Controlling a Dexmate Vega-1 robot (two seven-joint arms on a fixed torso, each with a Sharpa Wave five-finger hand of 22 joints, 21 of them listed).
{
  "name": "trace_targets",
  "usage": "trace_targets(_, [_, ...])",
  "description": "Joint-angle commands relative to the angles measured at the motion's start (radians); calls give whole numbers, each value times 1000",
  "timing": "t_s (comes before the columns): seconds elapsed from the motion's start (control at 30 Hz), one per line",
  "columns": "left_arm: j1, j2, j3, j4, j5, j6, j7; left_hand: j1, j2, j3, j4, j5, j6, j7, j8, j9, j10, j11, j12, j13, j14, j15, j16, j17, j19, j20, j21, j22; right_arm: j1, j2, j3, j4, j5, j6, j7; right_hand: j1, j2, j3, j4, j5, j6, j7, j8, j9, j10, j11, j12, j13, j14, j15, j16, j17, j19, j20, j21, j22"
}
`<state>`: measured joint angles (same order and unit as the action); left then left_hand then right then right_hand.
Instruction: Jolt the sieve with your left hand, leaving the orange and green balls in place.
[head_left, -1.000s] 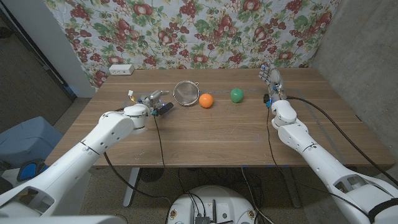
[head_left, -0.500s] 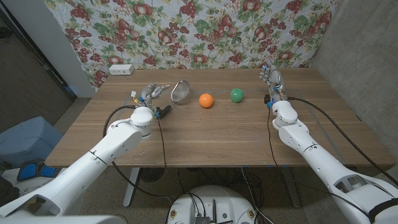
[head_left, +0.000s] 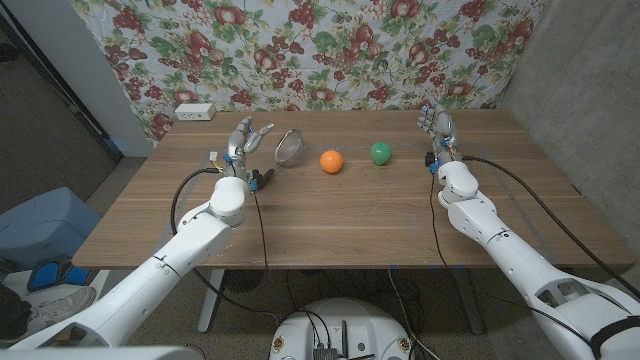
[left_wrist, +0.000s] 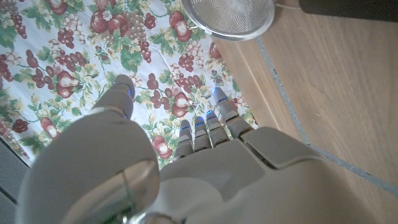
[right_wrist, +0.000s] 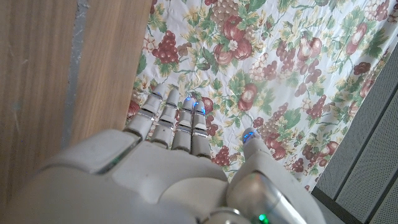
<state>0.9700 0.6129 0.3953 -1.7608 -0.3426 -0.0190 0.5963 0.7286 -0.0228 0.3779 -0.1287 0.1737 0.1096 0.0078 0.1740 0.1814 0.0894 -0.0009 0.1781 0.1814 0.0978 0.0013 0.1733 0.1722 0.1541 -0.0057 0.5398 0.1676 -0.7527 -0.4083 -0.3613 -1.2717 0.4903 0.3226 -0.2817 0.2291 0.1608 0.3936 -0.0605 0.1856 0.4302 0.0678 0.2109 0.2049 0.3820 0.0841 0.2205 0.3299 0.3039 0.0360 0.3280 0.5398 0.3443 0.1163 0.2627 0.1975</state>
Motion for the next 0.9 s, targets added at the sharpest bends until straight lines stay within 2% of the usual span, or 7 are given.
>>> trace_targets(0.03, [-10, -42, -22, 144, 45, -246, -150, -44, 10, -18, 15, -1, -14, 13, 3, -1, -13, -17, 7, 2, -10, -23, 7, 3, 10, -33, -12, 1, 9, 8, -5, 11, -1, 0, -2, -6, -4, 0, 5, -2, 2, 9, -1, 2, 2, 6, 6, 0, 1, 2, -4, 5, -4, -4, 5, 2])
trace_targets(0.23, [-23, -66, -32, 210, 17, -338, -224, -98, 35, -34, 41, 3, -15, 4, 7, -2, -19, -37, 11, 2, -15, -39, 11, 6, 19, -56, -25, 1, 1, 7, -6, -2, -4, -3, -11, -7, -4, 1, 5, -2, 3, 9, -1, 2, 2, 6, 7, 0, 0, 3, -5, 5, -4, -4, 5, 2])
trace_targets(0.37, [-32, -84, -37, 254, -15, -404, -284, -147, 22, -59, 53, 4, -35, -5, 2, -3, -20, -46, 13, 2, -17, -48, 11, 5, 23, -63, -38, 1, -6, 1, -6, -15, -9, -5, -17, -8, -4, 1, 5, -2, 3, 10, -1, 2, 1, 6, 6, -1, 0, 4, -5, 6, -4, -4, 5, 2])
trace_targets(0.53, [-38, -94, -46, 290, -83, -450, -372, -175, 19, -70, 62, 5, -33, -6, 5, -4, -17, -54, 15, 1, -17, -55, 12, 5, 21, -60, -46, 1, -18, 1, -3, -31, -7, -6, -24, -9, -5, 1, 5, -2, 3, 10, 0, 2, 1, 7, 6, -1, -1, 4, -6, 6, -5, -4, 5, 2])
trace_targets(0.8, [-48, -123, -58, 350, -183, -540, -505, -240, 67, -75, 98, 13, -5, -10, 15, -6, 5, -60, 22, -1, -6, -60, 19, 9, 31, -50, -61, 1, -39, 0, 3, -53, -4, 1, -31, -11, -5, 1, 6, -3, 4, 10, 0, 2, 1, 8, 6, 0, -1, 4, -7, 6, -5, -3, 5, 2])
trace_targets(0.9, [-52, -124, -61, 355, -240, -539, -566, -294, 98, -82, 129, 18, 10, -12, 16, -6, 12, -63, 22, -1, -1, -63, 20, 10, 35, -47, -72, 2, -45, -2, 4, -59, -4, 4, -30, -12, -6, 1, 6, -3, 4, 11, 0, 2, 1, 10, 6, 0, -1, 7, -7, 6, -5, -3, 5, 2])
